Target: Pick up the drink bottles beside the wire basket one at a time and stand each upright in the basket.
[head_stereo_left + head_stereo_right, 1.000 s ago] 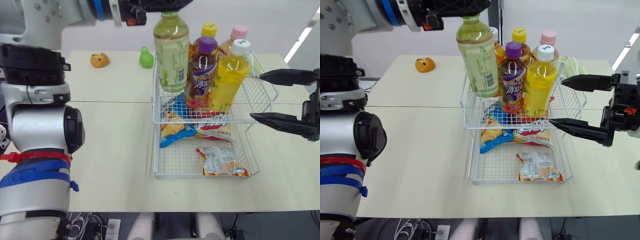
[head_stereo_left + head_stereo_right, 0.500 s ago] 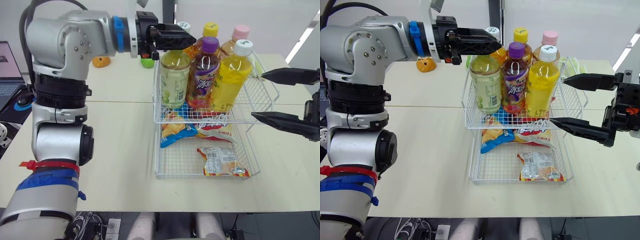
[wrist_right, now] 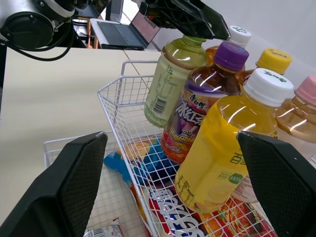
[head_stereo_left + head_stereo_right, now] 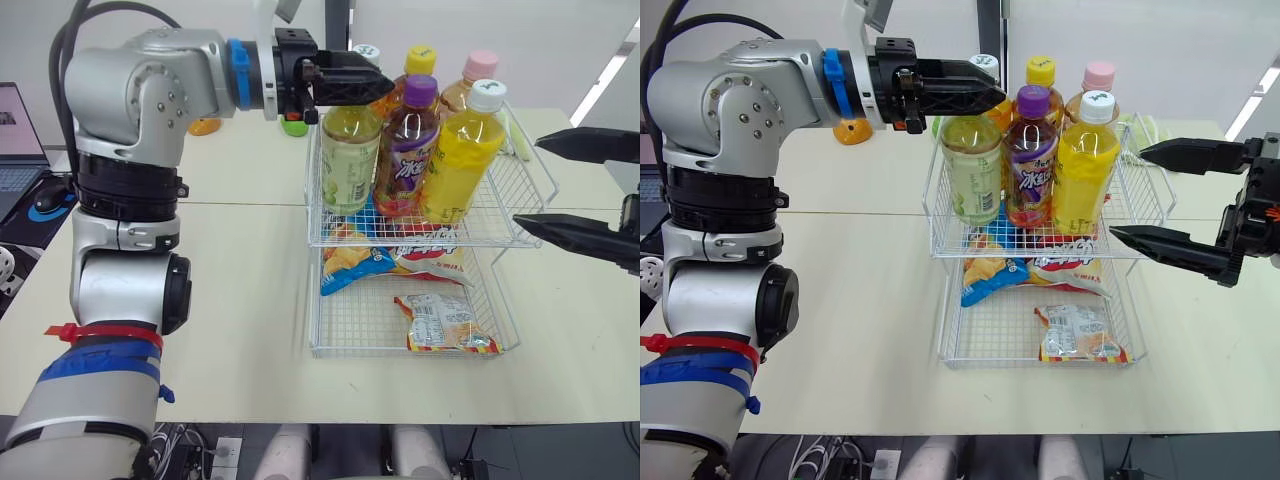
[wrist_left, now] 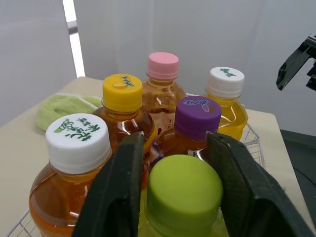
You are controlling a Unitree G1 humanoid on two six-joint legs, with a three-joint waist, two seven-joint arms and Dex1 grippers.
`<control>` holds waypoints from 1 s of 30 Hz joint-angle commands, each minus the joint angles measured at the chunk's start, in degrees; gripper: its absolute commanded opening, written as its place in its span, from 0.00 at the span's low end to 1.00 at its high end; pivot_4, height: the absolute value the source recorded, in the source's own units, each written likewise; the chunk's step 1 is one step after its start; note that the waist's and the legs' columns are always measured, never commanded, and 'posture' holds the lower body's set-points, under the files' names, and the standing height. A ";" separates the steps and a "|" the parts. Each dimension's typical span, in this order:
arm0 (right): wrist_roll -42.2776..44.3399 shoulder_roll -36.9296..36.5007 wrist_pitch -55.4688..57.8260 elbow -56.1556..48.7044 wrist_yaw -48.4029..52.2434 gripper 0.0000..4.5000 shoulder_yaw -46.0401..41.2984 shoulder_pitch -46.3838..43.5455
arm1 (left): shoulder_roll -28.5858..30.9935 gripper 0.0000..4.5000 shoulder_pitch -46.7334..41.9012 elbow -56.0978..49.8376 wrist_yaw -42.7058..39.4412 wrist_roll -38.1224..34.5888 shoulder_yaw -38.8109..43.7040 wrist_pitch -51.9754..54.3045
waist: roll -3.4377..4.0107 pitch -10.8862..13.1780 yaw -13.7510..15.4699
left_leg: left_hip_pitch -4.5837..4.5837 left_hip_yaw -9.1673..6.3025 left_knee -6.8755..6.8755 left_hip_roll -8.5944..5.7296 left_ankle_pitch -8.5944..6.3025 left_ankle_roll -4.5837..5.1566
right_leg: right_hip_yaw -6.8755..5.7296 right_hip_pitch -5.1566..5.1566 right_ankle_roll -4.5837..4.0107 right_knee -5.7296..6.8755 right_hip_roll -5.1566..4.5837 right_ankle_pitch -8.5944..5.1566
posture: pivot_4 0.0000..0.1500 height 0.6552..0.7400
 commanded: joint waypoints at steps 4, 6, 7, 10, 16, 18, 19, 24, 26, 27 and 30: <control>-0.84 -1.72 -0.63 0.47 0.89 1.00 -3.43 0.33 | 1.19 0.95 -1.25 -2.78 -2.45 -3.26 2.80 0.96 | 0.00 0.00 -0.02 | 0.00 -0.01 0.00 0.00 0.00 0.00 | 0.00 0.00 0.00 0.00 0.00 0.00 | 1.00 1.00; -1.02 -1.87 -0.65 0.71 1.13 1.00 -3.72 0.46 | 1.72 0.99 -1.13 -3.62 -2.77 -4.13 3.32 1.79 | 0.00 0.00 -0.05 | 0.00 0.00 0.00 0.00 0.00 0.00 | 0.00 0.00 0.00 0.00 0.00 0.00 | 1.00 1.00; -1.23 -2.00 -0.70 0.92 1.28 1.00 -3.79 0.53 | 2.10 0.99 -1.19 -3.87 -2.85 -4.60 3.73 2.32 | 0.00 0.00 -0.06 | 0.01 0.00 0.00 0.01 0.00 0.00 | 0.01 0.00 0.00 0.00 0.00 0.00 | 1.00 1.00; -1.74 -2.27 -0.86 1.47 1.57 1.00 -3.50 0.35 | 3.49 0.99 -1.54 -4.15 -2.49 -5.30 4.93 2.90 | 0.01 0.00 -0.11 | 0.01 0.00 0.00 0.01 0.00 0.00 | 0.01 0.00 0.00 0.01 0.01 0.00 | 1.00 1.00; -2.37 -2.73 -1.26 2.08 1.82 1.00 -2.48 -0.41 | 8.23 0.99 -1.25 -6.29 -2.66 -6.27 6.92 4.41 | 0.01 0.00 -0.15 | 0.02 0.02 0.00 0.01 0.00 0.00 | 0.03 0.00 0.00 0.02 0.01 0.00 | 1.00 1.00; -2.52 -2.84 -1.33 2.18 1.98 1.00 -2.67 -0.24 | 11.46 0.99 -0.79 -7.00 -3.68 -5.77 7.12 3.81 | 0.01 -0.01 -0.16 | 0.02 0.01 -0.01 0.02 0.00 0.00 | 0.02 -0.01 0.00 0.02 0.01 0.00 | 1.00 1.00; -2.63 -2.87 -1.30 2.27 2.05 1.00 -2.91 0.00 | 13.53 0.99 -0.32 -7.18 -4.34 -5.38 7.41 3.29 | 0.01 -0.01 -0.19 | 0.02 0.01 -0.01 0.02 0.00 0.00 | 0.02 -0.01 0.00 0.02 0.01 0.00 | 1.00 1.00; -7.23 -2.19 -2.91 4.61 4.07 1.00 -6.02 3.51 | 23.06 0.99 7.29 -5.78 -2.38 2.57 8.88 -7.90 | 0.07 -0.04 -0.09 | 0.09 0.04 -0.04 0.03 0.00 0.00 | 0.07 0.01 0.00 0.02 0.03 0.00 | 1.00 1.00; -9.61 -1.85 -4.60 7.10 4.54 1.00 -7.03 4.11 | 26.28 0.99 13.60 -5.62 -1.55 6.14 9.63 -13.44 | 0.13 -0.07 -0.10 | 0.12 0.07 -0.03 0.02 0.00 0.00 | 0.10 0.03 0.00 0.03 0.01 0.00 | 1.00 1.00; -11.22 -1.60 -5.80 8.38 5.04 1.00 -7.42 4.77 | 27.26 0.99 17.18 -5.67 -0.81 7.77 10.45 -16.86 | 0.14 -0.08 -0.06 | 0.16 0.11 -0.04 0.02 0.00 0.00 | 0.14 0.06 -0.01 0.03 0.00 0.00 | 1.00 1.00; -15.82 0.04 -9.84 11.55 5.73 1.00 -7.83 7.11 | 27.93 0.99 25.56 -5.06 2.86 10.31 13.48 -21.69 | 0.12 -0.08 0.04 | 0.20 0.09 -0.04 0.04 0.00 0.00 | 0.12 0.08 -0.02 0.03 0.02 0.01 | 1.00 1.00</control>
